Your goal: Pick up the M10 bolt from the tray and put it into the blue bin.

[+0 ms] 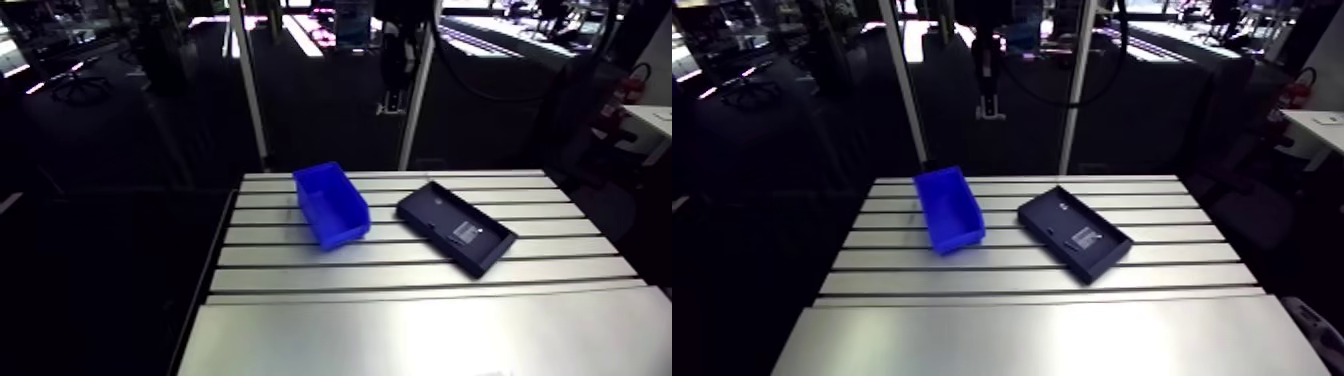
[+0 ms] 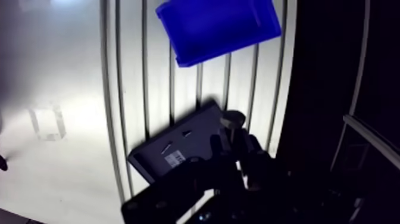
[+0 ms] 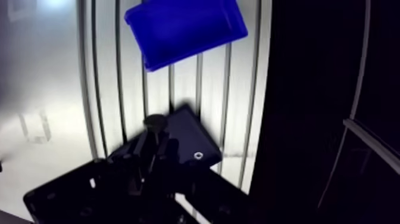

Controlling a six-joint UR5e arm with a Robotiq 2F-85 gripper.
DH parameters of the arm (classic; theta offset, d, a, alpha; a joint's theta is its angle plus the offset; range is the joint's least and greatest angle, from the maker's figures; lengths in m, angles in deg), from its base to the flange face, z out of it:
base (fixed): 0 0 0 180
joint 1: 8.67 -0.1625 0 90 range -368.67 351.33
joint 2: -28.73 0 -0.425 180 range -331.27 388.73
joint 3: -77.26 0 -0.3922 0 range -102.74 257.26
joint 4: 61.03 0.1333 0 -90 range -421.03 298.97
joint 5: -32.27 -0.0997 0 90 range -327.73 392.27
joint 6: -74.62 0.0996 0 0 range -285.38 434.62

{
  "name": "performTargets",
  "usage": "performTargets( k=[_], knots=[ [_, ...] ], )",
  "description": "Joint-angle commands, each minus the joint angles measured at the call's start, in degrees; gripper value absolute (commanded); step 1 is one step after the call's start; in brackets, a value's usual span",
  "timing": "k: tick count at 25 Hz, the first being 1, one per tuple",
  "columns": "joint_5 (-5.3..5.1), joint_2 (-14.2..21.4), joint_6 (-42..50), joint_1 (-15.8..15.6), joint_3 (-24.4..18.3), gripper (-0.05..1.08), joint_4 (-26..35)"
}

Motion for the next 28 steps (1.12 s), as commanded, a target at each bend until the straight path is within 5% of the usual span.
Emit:
performTargets(
  k=[1, 13, 18, 23, 28],
  knots=[
    [-0.33, 0.28, -3.26, -2.78, 2.02, 1.08, -3.93],
    [-3.40, -0.43, -6.60, -3.75, 3.52, 1.08, -4.20],
    [-3.49, -2.36, -7.04, -3.92, 3.78, 1.08, -4.29],
    [-4.99, -3.42, -7.13, -4.27, 5.54, 1.08, -8.77],
    [-4.99, -4.56, -7.30, -5.15, 5.98, 1.08, -8.95]
  ],
)
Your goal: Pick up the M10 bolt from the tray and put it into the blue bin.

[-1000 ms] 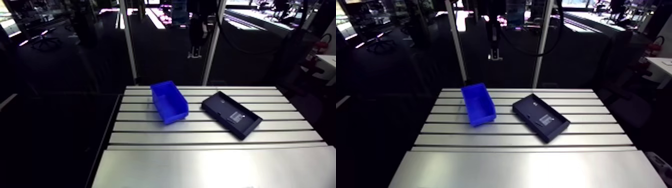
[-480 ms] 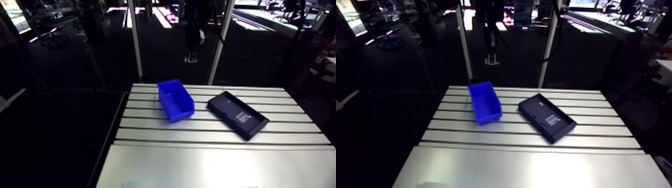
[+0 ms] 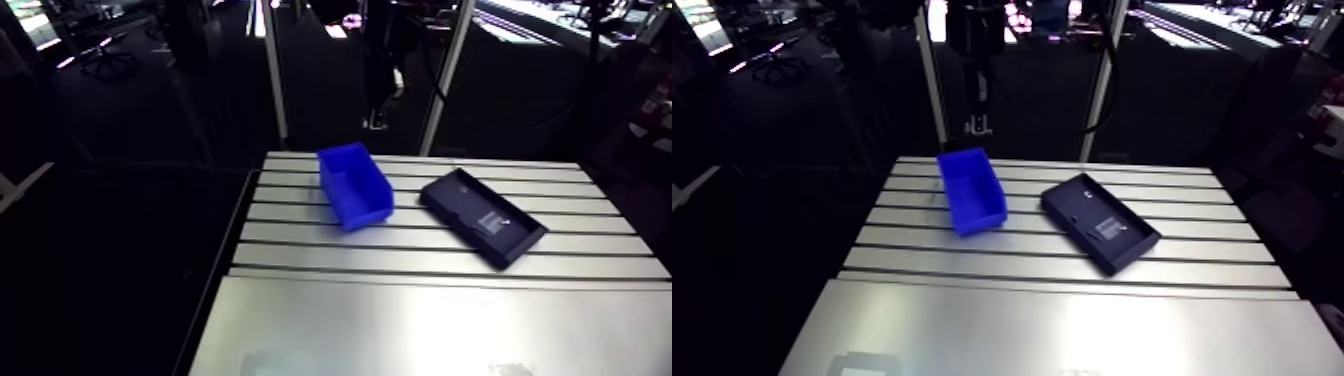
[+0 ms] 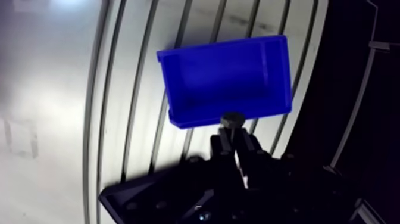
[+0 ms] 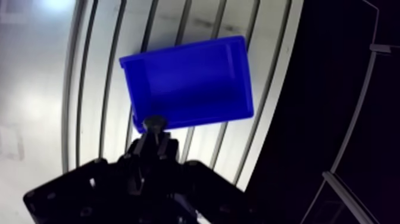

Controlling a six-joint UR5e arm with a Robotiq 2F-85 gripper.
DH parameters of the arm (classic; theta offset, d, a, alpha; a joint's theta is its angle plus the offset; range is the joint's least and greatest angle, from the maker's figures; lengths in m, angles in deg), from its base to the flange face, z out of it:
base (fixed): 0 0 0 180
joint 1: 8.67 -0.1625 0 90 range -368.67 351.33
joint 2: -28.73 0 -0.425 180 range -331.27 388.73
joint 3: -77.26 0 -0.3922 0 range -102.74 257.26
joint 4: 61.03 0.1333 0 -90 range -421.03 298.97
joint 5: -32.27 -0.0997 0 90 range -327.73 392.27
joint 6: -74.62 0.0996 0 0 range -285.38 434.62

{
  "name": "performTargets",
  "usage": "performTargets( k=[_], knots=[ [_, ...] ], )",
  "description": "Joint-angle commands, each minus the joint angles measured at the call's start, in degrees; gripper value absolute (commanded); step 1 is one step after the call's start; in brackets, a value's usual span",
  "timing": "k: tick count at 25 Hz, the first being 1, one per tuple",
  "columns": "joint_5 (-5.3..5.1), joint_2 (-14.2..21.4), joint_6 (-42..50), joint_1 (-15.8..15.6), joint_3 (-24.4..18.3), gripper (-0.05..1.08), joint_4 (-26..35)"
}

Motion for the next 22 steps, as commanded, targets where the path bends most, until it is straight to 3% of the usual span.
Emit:
performTargets(
  k=[1, 22],
  knots=[
    [-0.26, -1.32, -0.21, -1.19, 0.86, 1.08, -1.09],
    [0.17, -7.82, 0.05, -2.24, 1.12, 1.08, -3.46]
  ],
)
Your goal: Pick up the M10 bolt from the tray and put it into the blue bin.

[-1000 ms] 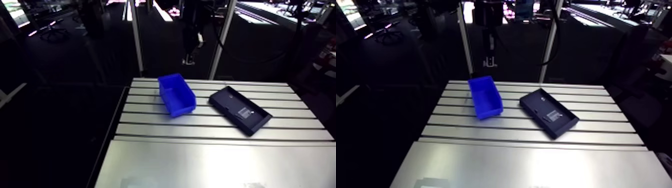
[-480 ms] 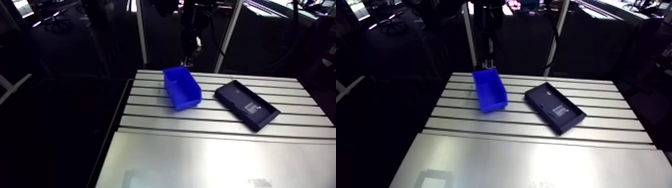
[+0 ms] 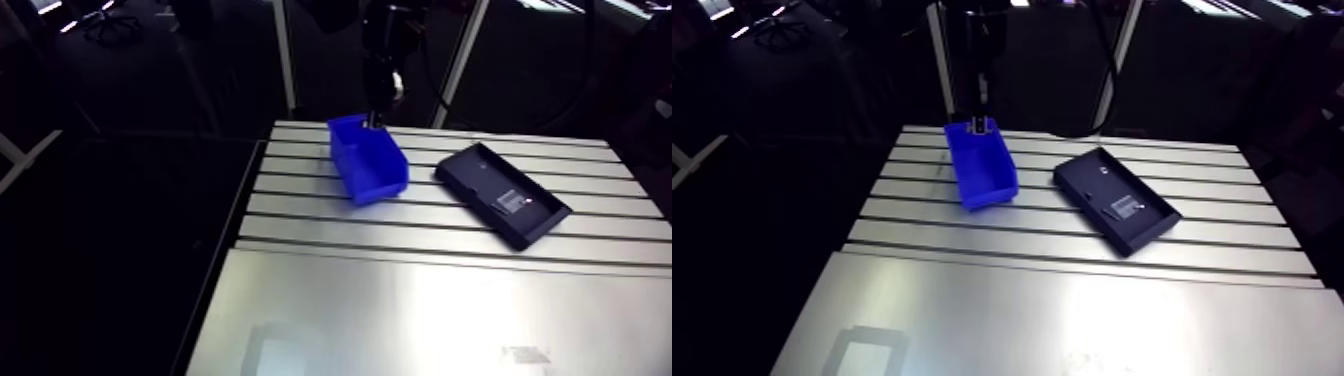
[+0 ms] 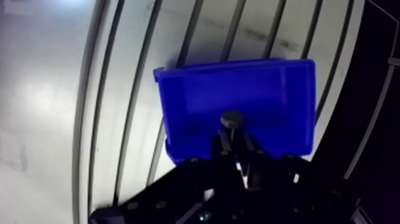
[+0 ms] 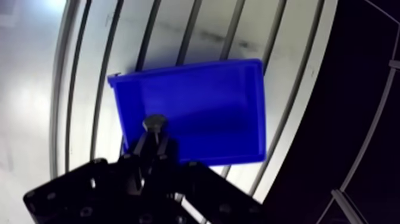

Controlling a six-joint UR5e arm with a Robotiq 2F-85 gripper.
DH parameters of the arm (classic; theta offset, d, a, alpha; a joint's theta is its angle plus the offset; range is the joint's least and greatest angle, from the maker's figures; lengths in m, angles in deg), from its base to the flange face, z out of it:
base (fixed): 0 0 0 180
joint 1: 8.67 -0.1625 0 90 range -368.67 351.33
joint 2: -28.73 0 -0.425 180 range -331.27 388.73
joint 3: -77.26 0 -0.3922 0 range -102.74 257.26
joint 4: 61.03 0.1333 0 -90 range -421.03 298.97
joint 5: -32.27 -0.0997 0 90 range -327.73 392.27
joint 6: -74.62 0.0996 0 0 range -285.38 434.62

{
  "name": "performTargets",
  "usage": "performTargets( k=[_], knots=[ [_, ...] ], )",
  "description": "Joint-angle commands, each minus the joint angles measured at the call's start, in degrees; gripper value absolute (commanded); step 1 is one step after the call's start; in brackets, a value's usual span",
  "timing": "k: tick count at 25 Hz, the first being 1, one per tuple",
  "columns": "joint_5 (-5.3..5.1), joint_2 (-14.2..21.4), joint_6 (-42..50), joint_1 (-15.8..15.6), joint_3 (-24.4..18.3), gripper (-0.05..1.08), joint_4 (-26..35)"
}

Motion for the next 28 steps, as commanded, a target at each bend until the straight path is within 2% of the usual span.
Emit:
performTargets(
  k=[1, 19, 24, 28],
  knots=[
    [0.01, -2.36, 0.67, -0.35, 0.32, 1.08, -0.98],
    [0.71, -6.58, 1.72, -0.96, 0.50, 1.07, -3.00],
    [2.12, -7.81, 1.72, -1.23, 0.50, 1.07, -3.09],
    [2.82, -8.60, 1.72, -1.23, 0.41, 1.07, -3.18]
  ],
)
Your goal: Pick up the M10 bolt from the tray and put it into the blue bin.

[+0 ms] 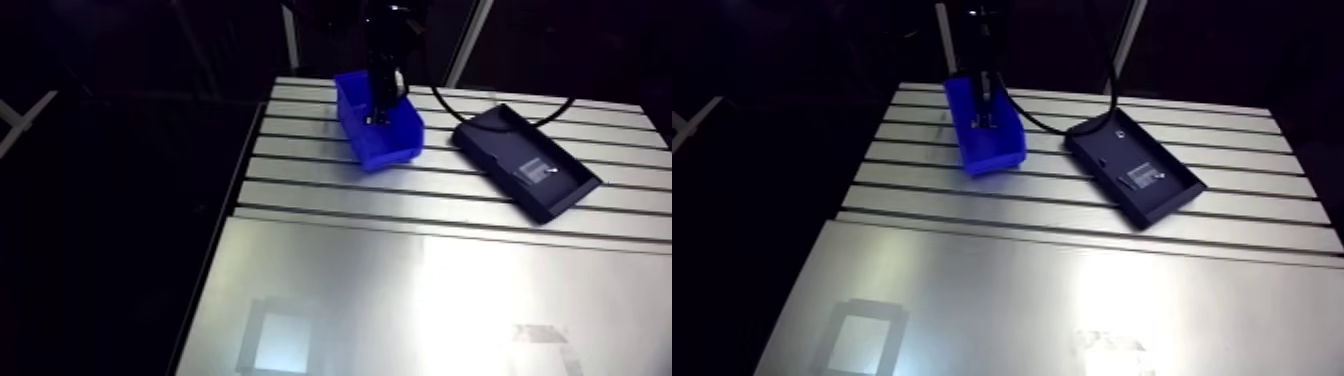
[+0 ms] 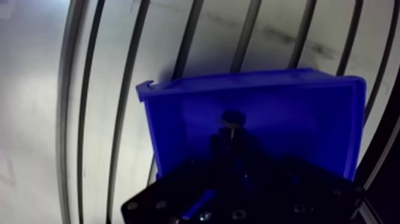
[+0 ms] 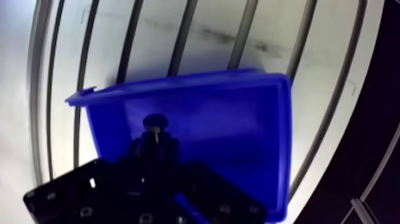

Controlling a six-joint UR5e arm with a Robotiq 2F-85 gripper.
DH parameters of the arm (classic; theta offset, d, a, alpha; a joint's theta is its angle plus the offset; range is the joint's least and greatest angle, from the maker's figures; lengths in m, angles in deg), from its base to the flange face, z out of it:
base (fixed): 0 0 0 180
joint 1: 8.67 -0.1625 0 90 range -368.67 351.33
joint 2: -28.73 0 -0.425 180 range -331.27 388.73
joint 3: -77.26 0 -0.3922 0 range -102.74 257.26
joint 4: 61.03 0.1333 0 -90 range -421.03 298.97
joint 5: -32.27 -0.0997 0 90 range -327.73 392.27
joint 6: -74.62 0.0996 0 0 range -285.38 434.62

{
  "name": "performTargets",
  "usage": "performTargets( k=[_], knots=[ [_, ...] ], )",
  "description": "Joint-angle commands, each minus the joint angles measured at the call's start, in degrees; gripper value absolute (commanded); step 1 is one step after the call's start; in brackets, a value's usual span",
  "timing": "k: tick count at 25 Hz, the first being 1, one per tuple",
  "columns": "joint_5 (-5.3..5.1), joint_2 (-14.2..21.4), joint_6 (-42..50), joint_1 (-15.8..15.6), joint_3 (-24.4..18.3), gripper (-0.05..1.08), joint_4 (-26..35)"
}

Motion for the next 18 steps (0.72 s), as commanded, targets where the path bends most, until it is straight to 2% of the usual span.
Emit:
performTargets(
  k=[1, 6, 11, 14, 18],
  knots=[
    [1.19, -1.52, 0.01, -0.13, -0.11, 1.07, -0.11],
    [1.19, -1.87, 0.01, -0.13, -0.11, 1.06, -0.90],
    [1.19, -1.87, 0.27, -0.48, -0.19, 0.99, -1.34],
    [1.37, -1.87, 1.33, -0.57, -0.19, 0.85, -1.34],
    [2.42, -1.87, 1.85, -1.09, -0.19, 0.64, -1.34]
  ],
)
